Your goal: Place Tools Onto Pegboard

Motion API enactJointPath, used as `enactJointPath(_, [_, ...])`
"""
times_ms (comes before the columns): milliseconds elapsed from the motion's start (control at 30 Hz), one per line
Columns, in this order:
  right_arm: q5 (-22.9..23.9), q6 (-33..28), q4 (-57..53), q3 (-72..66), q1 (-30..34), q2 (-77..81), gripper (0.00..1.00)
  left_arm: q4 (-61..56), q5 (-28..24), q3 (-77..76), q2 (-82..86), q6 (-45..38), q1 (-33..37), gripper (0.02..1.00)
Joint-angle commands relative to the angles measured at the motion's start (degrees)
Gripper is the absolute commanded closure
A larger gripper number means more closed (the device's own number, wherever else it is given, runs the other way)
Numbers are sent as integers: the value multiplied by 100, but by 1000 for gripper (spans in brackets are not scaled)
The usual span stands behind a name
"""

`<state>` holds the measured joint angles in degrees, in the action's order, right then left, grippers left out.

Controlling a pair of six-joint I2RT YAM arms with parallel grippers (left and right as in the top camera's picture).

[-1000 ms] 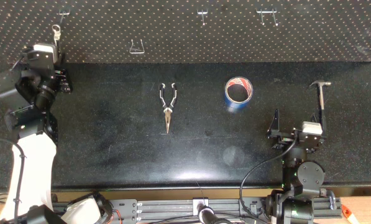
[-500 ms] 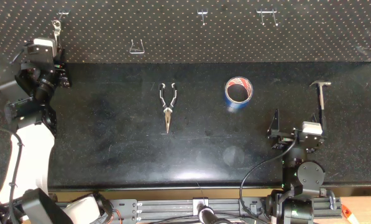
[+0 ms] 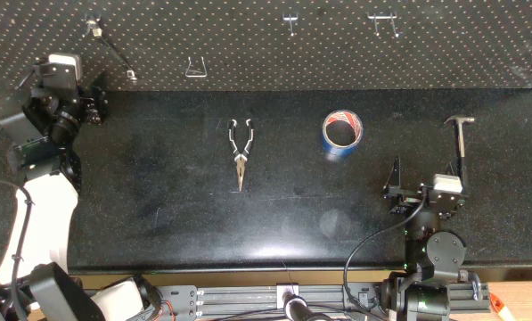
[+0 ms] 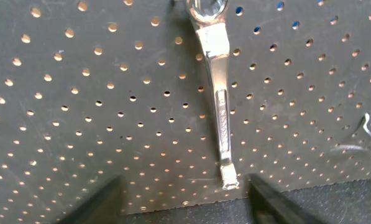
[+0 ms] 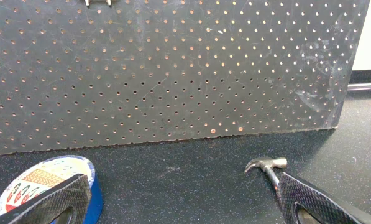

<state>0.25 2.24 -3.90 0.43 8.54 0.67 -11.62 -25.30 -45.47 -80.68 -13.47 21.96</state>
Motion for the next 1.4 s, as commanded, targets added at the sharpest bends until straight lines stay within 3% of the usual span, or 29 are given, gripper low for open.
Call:
enactJointPath(33, [-50,-63,-33,-20,28,-61,29,44,20,-160,-22,-4,15,23])
enactJointPath(600, [-50,-63,-33,-20,28,-61,29,3244,26,-160,2649,-4,208,23])
enactJointPath(733, [-52,-63,-33,-20,28,-61,29,3639,398,-160,3241,-4,203,23])
enactJointPath(867, [-52,-63,-33,-20,28,-61,29,3845,459,-160,3694,-2,203,23])
enactJointPath(1033, [-50,-63,-33,-20,28,-61,27,3880,990,-160,3729,-7,208,23])
enactJointPath(1400, [-52,-63,-33,-20,28,-61,29,3928,970,-157,3475,-4,179,23])
